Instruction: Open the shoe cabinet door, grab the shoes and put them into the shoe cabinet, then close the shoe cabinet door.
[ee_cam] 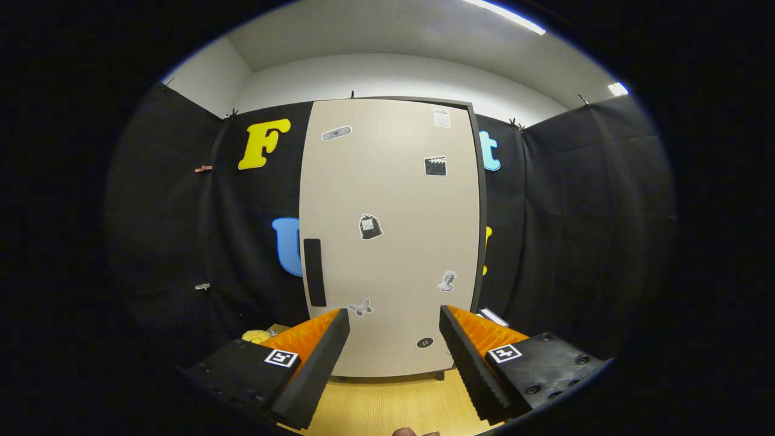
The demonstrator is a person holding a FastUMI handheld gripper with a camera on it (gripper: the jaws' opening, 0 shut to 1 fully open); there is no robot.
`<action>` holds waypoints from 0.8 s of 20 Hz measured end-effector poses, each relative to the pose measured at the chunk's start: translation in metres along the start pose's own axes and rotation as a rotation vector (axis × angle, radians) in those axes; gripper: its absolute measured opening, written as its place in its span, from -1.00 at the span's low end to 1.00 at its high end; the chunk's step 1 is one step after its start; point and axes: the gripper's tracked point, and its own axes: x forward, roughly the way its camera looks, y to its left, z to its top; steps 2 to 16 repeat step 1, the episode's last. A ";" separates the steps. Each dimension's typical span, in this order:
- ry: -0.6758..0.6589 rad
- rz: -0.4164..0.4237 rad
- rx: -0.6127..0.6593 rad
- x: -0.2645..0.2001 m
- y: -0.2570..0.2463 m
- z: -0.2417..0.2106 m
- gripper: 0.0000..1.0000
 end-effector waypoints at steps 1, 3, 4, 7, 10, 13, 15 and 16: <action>0.000 0.001 0.001 0.000 -0.001 0.000 0.95; 0.000 0.001 0.001 0.000 -0.001 0.000 0.95; 0.000 0.001 0.001 0.000 -0.001 0.000 0.95; 0.000 0.001 0.001 0.000 -0.001 0.000 0.95; 0.000 0.001 0.001 0.000 -0.001 0.000 0.95; 0.000 0.001 0.001 0.000 -0.001 0.000 0.95; 0.000 0.001 0.001 0.000 -0.001 0.000 0.95; 0.000 0.001 0.001 0.000 -0.001 0.000 0.95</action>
